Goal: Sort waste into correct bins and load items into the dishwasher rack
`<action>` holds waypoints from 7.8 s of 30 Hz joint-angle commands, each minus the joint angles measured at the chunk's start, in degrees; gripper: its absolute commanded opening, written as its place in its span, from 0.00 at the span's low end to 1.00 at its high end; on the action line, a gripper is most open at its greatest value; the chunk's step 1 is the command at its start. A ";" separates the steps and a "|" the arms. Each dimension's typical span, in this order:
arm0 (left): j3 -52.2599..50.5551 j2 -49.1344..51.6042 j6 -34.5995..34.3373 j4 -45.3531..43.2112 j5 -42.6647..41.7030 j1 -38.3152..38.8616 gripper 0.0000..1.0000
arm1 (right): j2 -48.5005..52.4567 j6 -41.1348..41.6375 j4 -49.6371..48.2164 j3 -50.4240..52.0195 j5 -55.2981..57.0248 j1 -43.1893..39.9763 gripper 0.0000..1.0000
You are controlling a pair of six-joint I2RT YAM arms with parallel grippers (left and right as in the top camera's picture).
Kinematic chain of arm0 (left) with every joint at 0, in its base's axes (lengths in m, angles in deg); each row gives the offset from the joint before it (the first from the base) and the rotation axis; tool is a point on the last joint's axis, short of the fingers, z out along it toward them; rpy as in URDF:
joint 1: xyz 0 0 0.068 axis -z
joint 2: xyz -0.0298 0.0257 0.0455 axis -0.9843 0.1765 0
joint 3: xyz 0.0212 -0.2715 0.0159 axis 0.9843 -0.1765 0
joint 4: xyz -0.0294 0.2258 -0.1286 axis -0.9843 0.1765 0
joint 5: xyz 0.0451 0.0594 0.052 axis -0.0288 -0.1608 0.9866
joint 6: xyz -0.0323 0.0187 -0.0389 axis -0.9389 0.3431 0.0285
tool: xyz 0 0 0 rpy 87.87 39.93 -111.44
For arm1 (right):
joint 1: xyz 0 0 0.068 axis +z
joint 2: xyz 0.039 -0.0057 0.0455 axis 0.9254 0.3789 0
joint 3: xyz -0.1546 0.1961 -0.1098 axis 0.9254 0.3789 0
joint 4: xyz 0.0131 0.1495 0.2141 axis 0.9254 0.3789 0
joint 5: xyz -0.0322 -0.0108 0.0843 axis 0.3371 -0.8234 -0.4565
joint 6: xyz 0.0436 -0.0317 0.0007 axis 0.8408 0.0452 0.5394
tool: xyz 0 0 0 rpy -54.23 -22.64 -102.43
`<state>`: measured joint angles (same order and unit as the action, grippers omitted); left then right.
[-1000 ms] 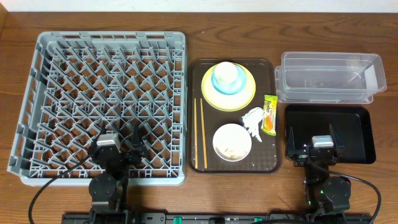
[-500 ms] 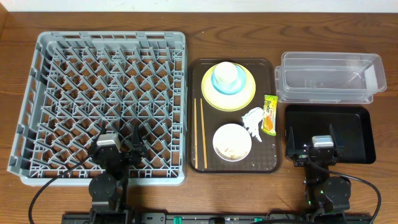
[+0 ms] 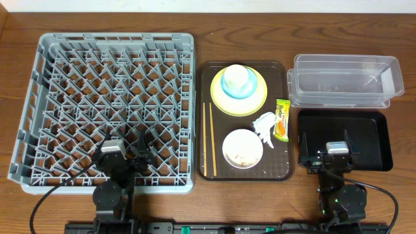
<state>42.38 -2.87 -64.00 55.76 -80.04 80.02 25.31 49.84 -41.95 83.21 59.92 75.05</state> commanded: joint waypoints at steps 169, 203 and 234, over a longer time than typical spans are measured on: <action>57.42 99.12 -40.19 28.89 17.20 47.06 0.13 | 0.13 -0.59 0.24 0.07 -0.24 -0.26 0.99; 57.44 98.97 -32.52 25.05 11.61 47.04 0.17 | 0.13 -0.59 0.24 0.07 -0.22 -0.26 0.99; 57.27 105.31 -39.17 24.65 19.19 47.04 0.17 | 0.13 -0.59 0.24 0.07 -0.22 -0.26 0.99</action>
<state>100.33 101.26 -102.45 80.59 -62.38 127.14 25.44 49.84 -41.95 83.21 59.90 75.05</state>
